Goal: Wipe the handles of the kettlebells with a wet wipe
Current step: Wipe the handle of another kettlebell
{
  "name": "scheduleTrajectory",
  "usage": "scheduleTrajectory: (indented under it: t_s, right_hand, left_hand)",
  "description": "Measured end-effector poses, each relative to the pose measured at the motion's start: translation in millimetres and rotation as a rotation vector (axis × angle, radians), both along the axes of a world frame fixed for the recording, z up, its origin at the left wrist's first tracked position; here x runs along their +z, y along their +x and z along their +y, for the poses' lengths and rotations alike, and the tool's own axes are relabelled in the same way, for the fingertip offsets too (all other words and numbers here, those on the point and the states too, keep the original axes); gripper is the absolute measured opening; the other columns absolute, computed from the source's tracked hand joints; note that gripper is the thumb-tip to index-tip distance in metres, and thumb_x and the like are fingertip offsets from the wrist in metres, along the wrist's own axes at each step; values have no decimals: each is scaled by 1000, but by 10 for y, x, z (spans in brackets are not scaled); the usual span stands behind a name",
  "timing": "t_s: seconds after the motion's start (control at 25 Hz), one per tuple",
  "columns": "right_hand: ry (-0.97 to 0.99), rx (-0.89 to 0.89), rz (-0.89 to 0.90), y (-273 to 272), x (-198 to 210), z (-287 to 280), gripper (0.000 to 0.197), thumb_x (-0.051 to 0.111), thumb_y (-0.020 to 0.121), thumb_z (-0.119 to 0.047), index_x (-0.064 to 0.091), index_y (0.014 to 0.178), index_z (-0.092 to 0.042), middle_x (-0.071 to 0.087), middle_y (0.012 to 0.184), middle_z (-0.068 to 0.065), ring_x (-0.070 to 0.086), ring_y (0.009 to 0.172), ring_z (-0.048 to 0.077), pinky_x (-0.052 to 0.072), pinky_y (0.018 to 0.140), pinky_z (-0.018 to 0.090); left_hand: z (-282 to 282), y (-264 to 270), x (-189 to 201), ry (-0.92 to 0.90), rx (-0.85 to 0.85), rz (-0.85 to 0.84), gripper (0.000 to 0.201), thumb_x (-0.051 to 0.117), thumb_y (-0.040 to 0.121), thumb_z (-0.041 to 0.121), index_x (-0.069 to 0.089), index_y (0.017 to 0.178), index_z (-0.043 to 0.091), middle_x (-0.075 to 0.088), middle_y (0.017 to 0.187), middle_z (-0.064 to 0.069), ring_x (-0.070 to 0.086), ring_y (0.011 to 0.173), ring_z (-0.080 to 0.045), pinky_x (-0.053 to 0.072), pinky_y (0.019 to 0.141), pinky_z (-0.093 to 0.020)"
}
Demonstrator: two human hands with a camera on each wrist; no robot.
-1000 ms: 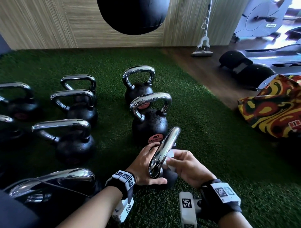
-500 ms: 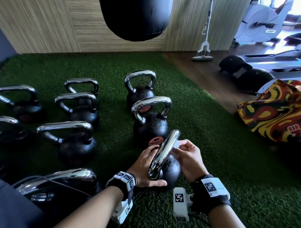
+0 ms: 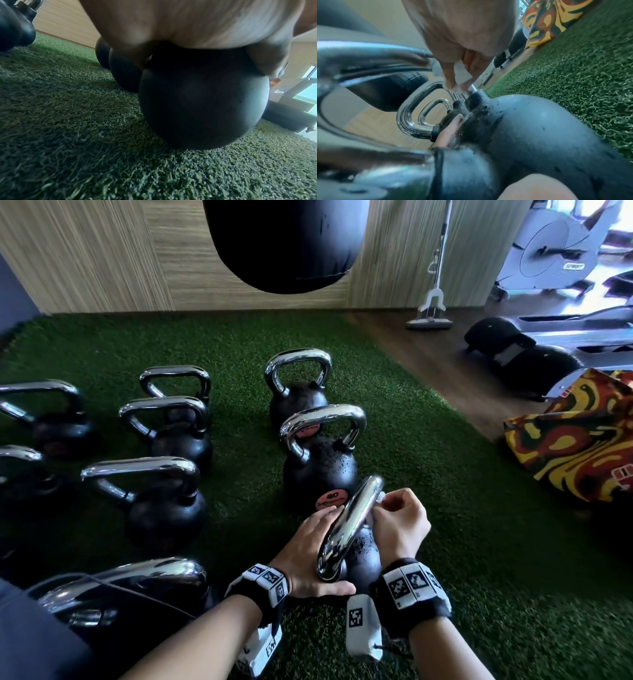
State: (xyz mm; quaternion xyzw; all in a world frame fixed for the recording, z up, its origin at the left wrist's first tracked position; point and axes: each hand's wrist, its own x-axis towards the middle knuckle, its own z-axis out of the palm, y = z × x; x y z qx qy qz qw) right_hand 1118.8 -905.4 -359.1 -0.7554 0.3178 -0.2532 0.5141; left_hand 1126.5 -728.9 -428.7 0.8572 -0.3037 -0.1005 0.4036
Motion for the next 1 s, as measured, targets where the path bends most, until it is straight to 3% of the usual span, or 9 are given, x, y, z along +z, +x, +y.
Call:
scheduleTrajectory:
  t_s: [0.4, 0.52, 0.6, 0.68, 0.72, 0.76, 0.84, 0.92, 1.0]
  right_hand:
    - [-29, 85, 224, 101, -87, 11, 11, 72, 73, -14, 62, 69, -10, 60, 62, -5, 53, 59, 12, 39, 54, 22]
    - [82, 284, 365, 69, -129, -203, 20, 82, 66, -12, 63, 71, -13, 68, 64, 1, 63, 57, 18, 53, 61, 31]
    - [181, 281, 311, 21, -114, -378, 23, 86, 69, -11, 67, 81, -15, 74, 72, 5, 68, 56, 20, 58, 61, 33]
    - [49, 220, 265, 42, -62, -505, 13, 80, 80, -19, 72, 89, -21, 75, 77, 2, 70, 64, 18, 56, 62, 29]
    - [12, 243, 255, 62, -15, -510, 11, 78, 82, -21, 73, 90, -26, 75, 78, -2, 70, 69, 16, 56, 64, 29]
    - [30, 309, 236, 108, 17, -500, 14, 77, 80, -20, 73, 91, -28, 76, 80, -3, 70, 73, 16, 58, 69, 33]
    - [137, 523, 192, 183, 7, -459, 36, 80, 68, -13, 73, 101, -25, 78, 91, 0, 71, 82, 19, 59, 86, 47]
    - [111, 663, 189, 300, -168, -469, 55, 83, 54, -16, 72, 108, -26, 79, 97, 3, 72, 90, 21, 57, 94, 51]
    - [-3, 677, 228, 324, -178, -383, 48, 81, 56, -23, 71, 102, -30, 78, 91, 0, 73, 88, 18, 60, 88, 44]
  left_hand:
    - [6, -27, 39, 65, -9, 8, 125, 87, 62, 60, -1, 151, 50, 12, 168, 5, 12, 156, -16, 22, 126, -48]
    - [78, 142, -45, 345, -106, 31, 134, 85, 64, 61, -7, 158, 34, 0, 171, 1, 3, 158, -17, 14, 129, -43]
    - [135, 319, 92, 422, -121, 130, 108, 77, 79, 47, 11, 162, 30, 14, 171, -1, 16, 156, -13, 20, 128, -38]
    - [117, 378, 551, 310, -22, 195, 64, 61, 91, 25, 45, 152, 31, 50, 155, 1, 44, 144, -12, 34, 121, -32]
    - [107, 394, 756, 212, 43, 204, 52, 57, 93, 31, 55, 145, 31, 60, 145, 4, 52, 138, -10, 36, 119, -31]
    - [65, 381, 947, 155, 65, 192, 57, 56, 91, 52, 57, 144, 31, 61, 144, 8, 53, 135, -7, 36, 120, -30]
    - [-35, 208, 1277, 216, -29, 103, 96, 56, 76, 81, 40, 155, 29, 49, 153, 13, 48, 138, -3, 34, 120, -30]
    - [-165, -25, 1420, 383, -90, -72, 107, 72, 76, 61, 20, 162, 23, 49, 150, 7, 49, 136, -11, 39, 113, -28]
    - [-212, -119, 1416, 385, -52, -179, 105, 75, 74, 30, 17, 161, 24, 62, 130, 2, 60, 117, -15, 48, 96, -22]
